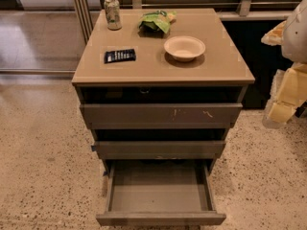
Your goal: Place rxbar chocolate into bottom drawer
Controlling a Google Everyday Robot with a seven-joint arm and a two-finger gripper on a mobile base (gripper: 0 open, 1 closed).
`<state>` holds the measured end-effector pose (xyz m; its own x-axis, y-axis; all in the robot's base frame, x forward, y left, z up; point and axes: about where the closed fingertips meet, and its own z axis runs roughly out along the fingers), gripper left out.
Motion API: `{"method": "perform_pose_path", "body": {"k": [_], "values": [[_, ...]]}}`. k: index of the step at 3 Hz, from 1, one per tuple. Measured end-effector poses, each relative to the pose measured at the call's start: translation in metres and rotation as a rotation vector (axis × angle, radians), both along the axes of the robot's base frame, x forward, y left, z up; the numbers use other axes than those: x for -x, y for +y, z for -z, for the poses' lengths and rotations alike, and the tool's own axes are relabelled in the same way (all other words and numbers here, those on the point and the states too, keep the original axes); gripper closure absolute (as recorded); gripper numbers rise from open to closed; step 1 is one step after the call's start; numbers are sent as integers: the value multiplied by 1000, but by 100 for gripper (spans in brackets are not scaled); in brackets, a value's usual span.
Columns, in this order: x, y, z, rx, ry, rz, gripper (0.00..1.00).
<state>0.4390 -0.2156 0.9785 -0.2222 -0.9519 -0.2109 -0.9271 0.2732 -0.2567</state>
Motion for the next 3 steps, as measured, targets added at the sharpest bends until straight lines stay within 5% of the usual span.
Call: {"method": "perform_pose_path", "body": {"k": [3], "values": [[-15, 46, 7, -21, 1, -104, 0]]}}
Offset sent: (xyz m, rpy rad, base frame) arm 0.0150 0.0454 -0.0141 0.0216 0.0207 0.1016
